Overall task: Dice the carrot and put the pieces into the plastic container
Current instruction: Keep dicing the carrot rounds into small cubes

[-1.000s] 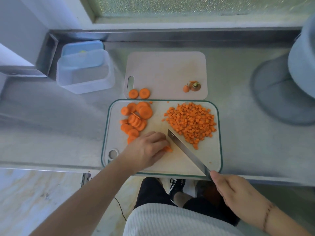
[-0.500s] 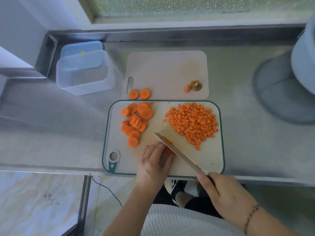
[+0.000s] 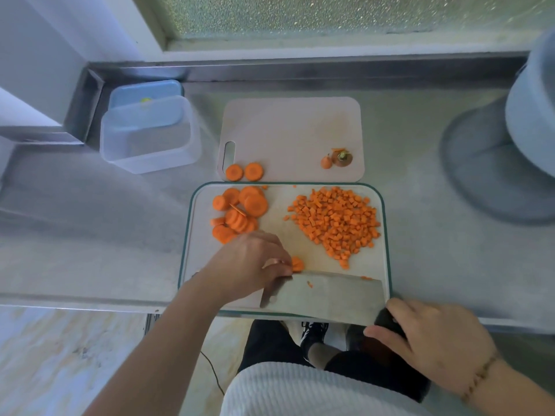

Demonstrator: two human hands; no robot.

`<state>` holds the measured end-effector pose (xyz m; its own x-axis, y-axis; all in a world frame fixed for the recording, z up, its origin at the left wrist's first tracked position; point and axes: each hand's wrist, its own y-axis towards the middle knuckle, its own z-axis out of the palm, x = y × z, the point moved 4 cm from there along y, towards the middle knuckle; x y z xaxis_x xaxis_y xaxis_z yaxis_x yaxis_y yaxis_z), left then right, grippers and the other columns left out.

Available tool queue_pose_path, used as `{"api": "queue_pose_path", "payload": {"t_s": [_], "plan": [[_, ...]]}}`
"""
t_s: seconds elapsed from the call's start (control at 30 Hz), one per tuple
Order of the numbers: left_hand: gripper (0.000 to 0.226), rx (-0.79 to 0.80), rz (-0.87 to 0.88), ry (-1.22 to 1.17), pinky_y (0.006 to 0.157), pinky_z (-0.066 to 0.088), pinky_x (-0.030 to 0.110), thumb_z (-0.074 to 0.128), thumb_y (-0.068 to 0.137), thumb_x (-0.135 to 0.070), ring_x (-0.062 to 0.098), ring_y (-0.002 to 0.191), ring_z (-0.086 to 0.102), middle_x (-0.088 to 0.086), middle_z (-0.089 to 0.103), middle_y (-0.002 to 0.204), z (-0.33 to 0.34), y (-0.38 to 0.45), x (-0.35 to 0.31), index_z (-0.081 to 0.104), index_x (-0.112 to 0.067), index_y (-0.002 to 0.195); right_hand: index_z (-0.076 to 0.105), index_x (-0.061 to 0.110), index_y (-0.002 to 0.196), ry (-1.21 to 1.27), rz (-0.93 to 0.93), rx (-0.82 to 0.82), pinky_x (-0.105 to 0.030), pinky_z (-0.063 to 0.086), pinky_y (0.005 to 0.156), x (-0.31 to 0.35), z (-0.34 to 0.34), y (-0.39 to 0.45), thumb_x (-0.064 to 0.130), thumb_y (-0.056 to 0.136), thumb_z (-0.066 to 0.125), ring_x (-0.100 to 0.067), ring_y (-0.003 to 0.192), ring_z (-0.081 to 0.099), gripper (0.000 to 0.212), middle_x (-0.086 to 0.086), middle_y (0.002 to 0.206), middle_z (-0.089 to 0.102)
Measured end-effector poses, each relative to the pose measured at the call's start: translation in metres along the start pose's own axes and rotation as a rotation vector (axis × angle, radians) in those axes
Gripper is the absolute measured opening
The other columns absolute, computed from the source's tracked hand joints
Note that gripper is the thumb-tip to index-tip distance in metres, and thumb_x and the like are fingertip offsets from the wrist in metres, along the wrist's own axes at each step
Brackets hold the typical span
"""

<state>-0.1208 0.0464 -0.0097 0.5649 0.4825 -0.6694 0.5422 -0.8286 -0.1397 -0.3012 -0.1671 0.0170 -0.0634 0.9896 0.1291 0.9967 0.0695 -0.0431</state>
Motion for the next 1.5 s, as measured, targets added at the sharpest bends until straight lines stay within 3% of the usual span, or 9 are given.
{"api": "queue_pose_path", "payload": {"t_s": [0.3,0.43,0.53,0.63,0.77,0.93,1.1,1.37,1.5], "plan": [[0.026,-0.087,0.047,-0.015,0.074,0.046,0.018,0.058,0.093,-0.034,0.005,0.080,0.055,-0.010,0.062,0.086,0.007,0.005,0.000,0.076,-0.015,0.091,0.050,0.022,0.058,0.010,0.018,-0.015,-0.023,0.029,0.031,-0.006,-0.005,0.000,0.069,0.093,0.019,-0.016,0.030,0.046,0.066,0.004,0.044,0.049],[0.016,-0.292,-0.059,0.002,0.072,0.048,0.024,0.064,0.090,-0.023,0.006,0.079,0.053,-0.007,0.062,0.084,0.010,0.003,0.008,0.075,-0.011,0.089,0.052,0.020,0.058,0.012,-0.004,-0.017,-0.025,0.031,0.030,-0.014,-0.006,-0.008,0.068,0.092,0.023,-0.020,0.031,0.048,0.065,0.002,0.045,0.050],[0.021,-0.332,-0.036,0.101,0.066,0.053,0.036,0.061,0.092,-0.025,0.018,0.076,0.060,0.000,0.066,0.082,0.019,0.000,0.010,0.076,-0.011,0.087,0.051,0.021,0.057,0.039,0.046,0.021,-0.028,0.031,0.029,-0.027,-0.006,-0.019,0.069,0.092,0.023,-0.019,0.030,0.048,0.066,0.001,0.044,0.048],[0.023,-0.384,-0.021,0.113,0.063,0.052,0.036,0.058,0.092,-0.024,0.021,0.070,0.060,0.001,0.065,0.079,0.022,-0.005,0.008,0.076,-0.011,0.084,0.048,0.028,0.061,0.205,0.252,0.138,-0.032,0.040,0.036,-0.039,-0.002,-0.027,0.078,0.086,0.018,-0.015,0.040,0.056,0.064,0.005,0.048,0.054],[0.021,-0.389,0.005,0.123,0.063,0.051,0.038,0.060,0.092,-0.025,0.023,0.070,0.060,0.000,0.063,0.079,0.028,-0.013,0.001,0.075,-0.013,0.085,0.054,0.032,0.066,0.551,0.416,0.203,-0.021,0.041,0.050,-0.027,0.008,-0.019,0.089,0.074,0.013,-0.003,0.050,0.056,0.071,0.011,0.054,0.059],[0.026,-0.404,-0.013,0.113,0.081,0.050,0.041,0.066,0.090,-0.035,0.026,0.091,0.061,0.004,0.065,0.105,0.037,-0.021,0.005,0.073,-0.012,0.102,0.042,0.018,0.055,0.735,0.456,0.260,-0.020,0.035,0.048,0.006,0.011,0.011,0.072,0.084,0.023,-0.009,0.046,0.046,0.064,0.004,0.046,0.047],[0.019,-0.434,0.114,0.128,0.083,0.052,0.036,0.072,0.091,-0.020,0.027,0.092,0.060,0.009,0.066,0.105,0.049,-0.021,-0.005,0.073,-0.005,0.102,0.044,0.017,0.056,0.730,0.474,0.318,-0.022,0.036,0.048,0.014,0.010,0.020,0.067,0.081,0.027,-0.008,0.046,0.046,0.058,0.000,0.044,0.041],[0.014,-0.562,-0.018,0.009,0.082,0.054,0.035,0.076,0.089,-0.010,0.025,0.096,0.064,0.004,0.069,0.110,0.073,-0.018,-0.017,0.075,-0.006,0.103,0.047,0.018,0.059,0.694,0.437,0.379,-0.021,0.038,0.048,0.020,0.008,0.016,0.059,0.088,0.030,-0.005,0.049,0.050,0.053,-0.001,0.047,0.046],[0.019,-0.596,0.000,0.014,0.084,0.055,0.035,0.078,0.087,-0.007,0.028,0.099,0.065,0.007,0.067,0.113,0.073,-0.021,-0.020,0.075,-0.003,0.105,0.048,0.018,0.059,0.699,0.423,0.380,-0.019,0.036,0.047,0.018,0.003,0.010,0.069,0.084,0.023,-0.007,0.050,0.052,0.062,-0.003,0.048,0.049]]}}
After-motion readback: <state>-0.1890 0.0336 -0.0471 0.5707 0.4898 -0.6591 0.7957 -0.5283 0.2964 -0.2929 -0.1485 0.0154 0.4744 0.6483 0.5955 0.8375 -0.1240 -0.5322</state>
